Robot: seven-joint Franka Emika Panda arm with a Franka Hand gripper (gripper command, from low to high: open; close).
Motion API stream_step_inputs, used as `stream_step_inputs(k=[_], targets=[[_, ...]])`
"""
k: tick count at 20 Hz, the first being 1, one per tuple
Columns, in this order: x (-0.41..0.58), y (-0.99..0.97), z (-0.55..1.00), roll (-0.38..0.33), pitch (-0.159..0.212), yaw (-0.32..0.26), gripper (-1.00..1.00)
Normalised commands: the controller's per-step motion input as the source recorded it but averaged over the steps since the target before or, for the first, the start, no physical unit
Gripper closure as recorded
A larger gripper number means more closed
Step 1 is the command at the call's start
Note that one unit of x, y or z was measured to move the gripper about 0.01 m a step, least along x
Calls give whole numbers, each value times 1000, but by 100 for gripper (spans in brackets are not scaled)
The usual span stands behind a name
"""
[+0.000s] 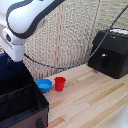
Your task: Discover the targeted book and set your gripper to the appropriate amplitude. Smoothly guide your gripper in the direction of the book and snatch it firmly. Search for the back section of the caddy. Move the held book towards the back section and lightly deposit it inside.
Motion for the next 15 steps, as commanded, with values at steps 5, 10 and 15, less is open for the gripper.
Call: stream_step_inputs(k=[5,10,15], targets=[[293,313,278,-96,175,-72,-100],[159,-185,378,-29,176,-27,-100],[125,-139,619,-53,100,88,-100]])
